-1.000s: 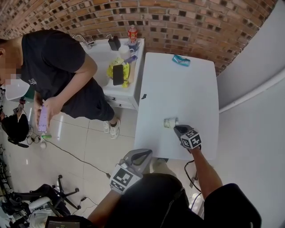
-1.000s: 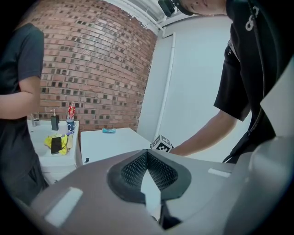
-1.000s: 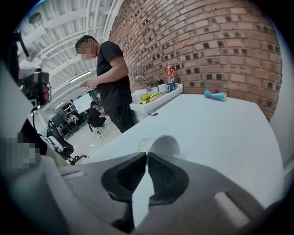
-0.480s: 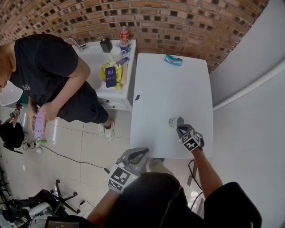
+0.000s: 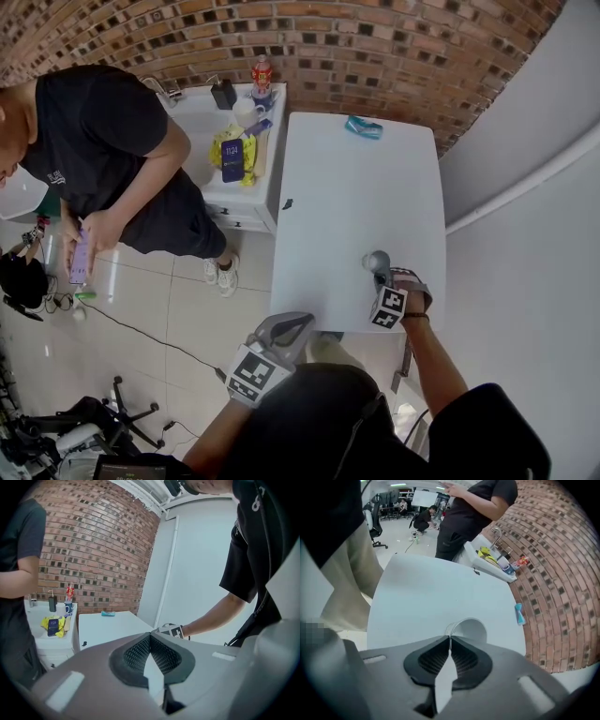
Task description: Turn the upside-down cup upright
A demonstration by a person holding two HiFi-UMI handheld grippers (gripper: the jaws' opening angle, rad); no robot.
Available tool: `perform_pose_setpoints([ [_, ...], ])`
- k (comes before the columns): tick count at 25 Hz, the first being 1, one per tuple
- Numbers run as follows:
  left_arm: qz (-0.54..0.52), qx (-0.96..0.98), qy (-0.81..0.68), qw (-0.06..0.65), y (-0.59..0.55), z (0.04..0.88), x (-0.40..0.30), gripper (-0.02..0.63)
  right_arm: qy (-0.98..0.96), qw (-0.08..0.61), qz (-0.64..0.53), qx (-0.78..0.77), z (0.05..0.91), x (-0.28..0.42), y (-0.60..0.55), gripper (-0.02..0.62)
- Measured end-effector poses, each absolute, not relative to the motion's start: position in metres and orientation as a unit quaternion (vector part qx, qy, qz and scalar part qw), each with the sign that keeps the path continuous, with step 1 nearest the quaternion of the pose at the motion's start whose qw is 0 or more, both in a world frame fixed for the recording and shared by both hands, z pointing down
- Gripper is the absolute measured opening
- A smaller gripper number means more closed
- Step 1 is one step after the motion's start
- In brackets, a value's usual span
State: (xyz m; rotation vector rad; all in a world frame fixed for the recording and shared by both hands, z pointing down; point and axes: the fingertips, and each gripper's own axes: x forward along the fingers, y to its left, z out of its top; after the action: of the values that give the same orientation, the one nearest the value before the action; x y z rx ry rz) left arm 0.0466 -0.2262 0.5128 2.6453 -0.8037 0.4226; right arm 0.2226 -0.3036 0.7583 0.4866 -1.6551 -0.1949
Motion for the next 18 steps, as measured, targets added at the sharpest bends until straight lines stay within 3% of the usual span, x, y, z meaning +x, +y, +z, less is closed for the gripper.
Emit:
perform_pose_setpoints([
  [18,0.153,0.925,-0.305,0.169,-0.212,0.512,0.045,0.015,-0.752,0.599,-0.101,0.256,0.725,0.211,-0.303,0.045],
])
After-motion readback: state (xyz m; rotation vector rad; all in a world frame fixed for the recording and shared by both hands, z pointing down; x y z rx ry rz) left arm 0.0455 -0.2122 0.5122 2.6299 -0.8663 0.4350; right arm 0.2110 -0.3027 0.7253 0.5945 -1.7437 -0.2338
